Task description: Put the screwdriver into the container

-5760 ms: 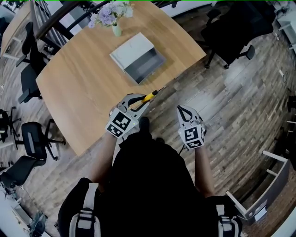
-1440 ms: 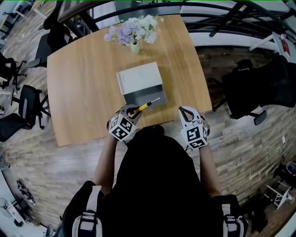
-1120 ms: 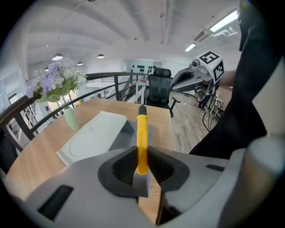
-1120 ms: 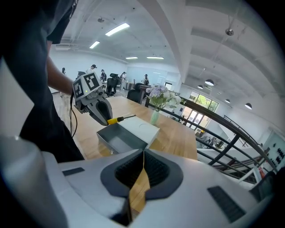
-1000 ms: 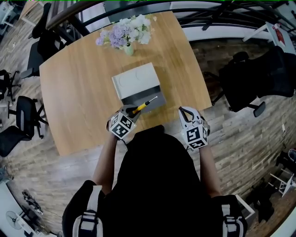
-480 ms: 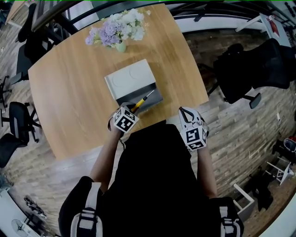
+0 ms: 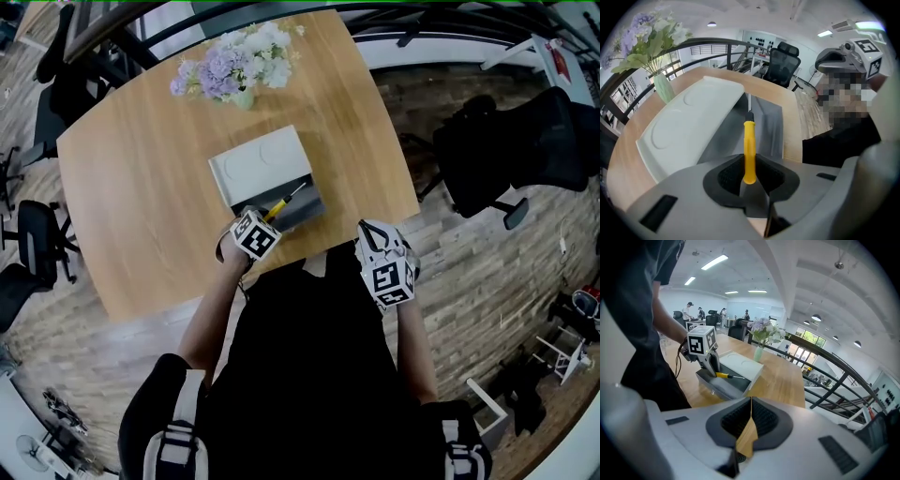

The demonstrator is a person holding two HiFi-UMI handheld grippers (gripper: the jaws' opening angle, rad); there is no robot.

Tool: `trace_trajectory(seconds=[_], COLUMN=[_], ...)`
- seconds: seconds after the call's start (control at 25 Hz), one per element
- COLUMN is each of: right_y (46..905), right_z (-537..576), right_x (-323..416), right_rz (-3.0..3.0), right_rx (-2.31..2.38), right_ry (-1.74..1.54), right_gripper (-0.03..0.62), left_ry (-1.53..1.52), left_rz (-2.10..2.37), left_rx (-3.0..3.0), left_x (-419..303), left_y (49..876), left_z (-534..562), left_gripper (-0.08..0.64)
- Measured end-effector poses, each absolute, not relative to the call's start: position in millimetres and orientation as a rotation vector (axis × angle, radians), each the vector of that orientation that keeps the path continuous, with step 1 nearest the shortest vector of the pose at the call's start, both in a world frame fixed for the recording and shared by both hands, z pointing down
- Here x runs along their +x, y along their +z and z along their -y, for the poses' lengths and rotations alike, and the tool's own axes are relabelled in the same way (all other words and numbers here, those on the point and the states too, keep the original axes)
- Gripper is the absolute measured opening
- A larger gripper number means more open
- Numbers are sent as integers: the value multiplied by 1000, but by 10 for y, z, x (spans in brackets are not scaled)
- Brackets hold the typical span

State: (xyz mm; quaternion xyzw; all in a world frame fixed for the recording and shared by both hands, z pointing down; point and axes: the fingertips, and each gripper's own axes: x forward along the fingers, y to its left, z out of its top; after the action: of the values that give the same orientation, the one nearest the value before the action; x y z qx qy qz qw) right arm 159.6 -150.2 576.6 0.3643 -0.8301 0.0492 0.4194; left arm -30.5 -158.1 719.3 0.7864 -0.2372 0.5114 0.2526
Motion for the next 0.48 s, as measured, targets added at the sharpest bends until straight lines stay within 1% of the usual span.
trace_trajectory(seconds=[0.48], right_y=[5718], right_z=[1781], right_x=[1714], right_rz=[2121], right_rx=[875], right_ry=[106], right_gripper=[25], left_ry=[1416], left_rz=[606], left_rx=[1969], left_x=[-181], left_y=[7396], left_z=[1616], left_gripper=[84])
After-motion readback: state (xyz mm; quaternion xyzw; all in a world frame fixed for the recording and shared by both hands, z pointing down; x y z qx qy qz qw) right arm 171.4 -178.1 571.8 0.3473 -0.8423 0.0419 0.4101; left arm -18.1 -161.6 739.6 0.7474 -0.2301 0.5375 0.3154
